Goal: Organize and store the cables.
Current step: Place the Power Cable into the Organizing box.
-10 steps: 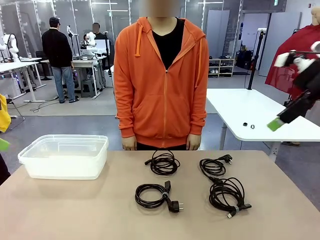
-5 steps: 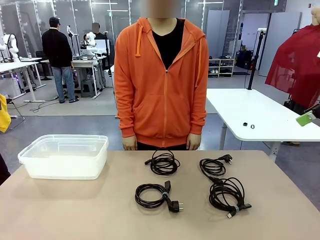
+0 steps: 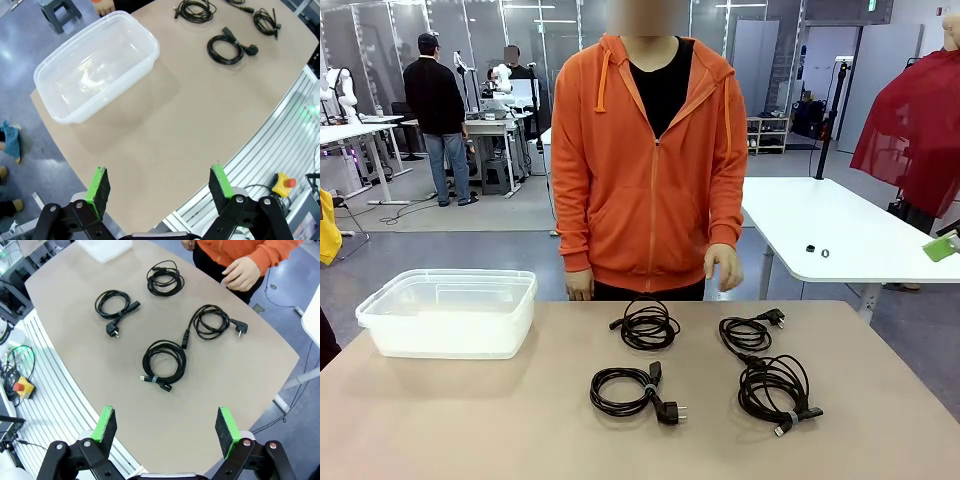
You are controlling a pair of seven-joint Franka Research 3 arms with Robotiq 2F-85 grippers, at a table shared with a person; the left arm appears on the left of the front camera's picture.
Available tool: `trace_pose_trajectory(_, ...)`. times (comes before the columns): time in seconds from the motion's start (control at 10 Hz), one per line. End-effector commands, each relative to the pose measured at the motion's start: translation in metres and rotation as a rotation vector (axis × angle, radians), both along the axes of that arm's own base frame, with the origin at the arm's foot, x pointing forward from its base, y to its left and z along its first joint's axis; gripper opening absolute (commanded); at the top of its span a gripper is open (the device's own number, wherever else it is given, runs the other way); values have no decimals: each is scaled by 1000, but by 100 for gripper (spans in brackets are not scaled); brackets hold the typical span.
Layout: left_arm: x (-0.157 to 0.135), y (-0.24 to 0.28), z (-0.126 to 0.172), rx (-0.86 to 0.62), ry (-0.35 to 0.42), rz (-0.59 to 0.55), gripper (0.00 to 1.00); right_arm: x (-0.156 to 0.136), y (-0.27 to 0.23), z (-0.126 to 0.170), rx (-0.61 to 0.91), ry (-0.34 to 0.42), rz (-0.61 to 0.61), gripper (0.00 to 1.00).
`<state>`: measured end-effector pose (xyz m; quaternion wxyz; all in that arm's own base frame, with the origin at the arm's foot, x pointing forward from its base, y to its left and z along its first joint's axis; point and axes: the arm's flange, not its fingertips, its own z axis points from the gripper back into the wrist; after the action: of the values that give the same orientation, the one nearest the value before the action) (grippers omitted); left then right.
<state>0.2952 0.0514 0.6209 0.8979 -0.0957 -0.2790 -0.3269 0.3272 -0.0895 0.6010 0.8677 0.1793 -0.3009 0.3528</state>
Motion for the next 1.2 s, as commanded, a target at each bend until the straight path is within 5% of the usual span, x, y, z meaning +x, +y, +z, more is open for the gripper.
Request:
trace_pose_trajectory(0.0,0,0,1,-4,-11,26,100,-2,-5,-3,-8,-6,22,100)
trace_pose_trajectory(1.1,0,0,0,0,0,0,100,-1,-2,0,-3,1,2,100)
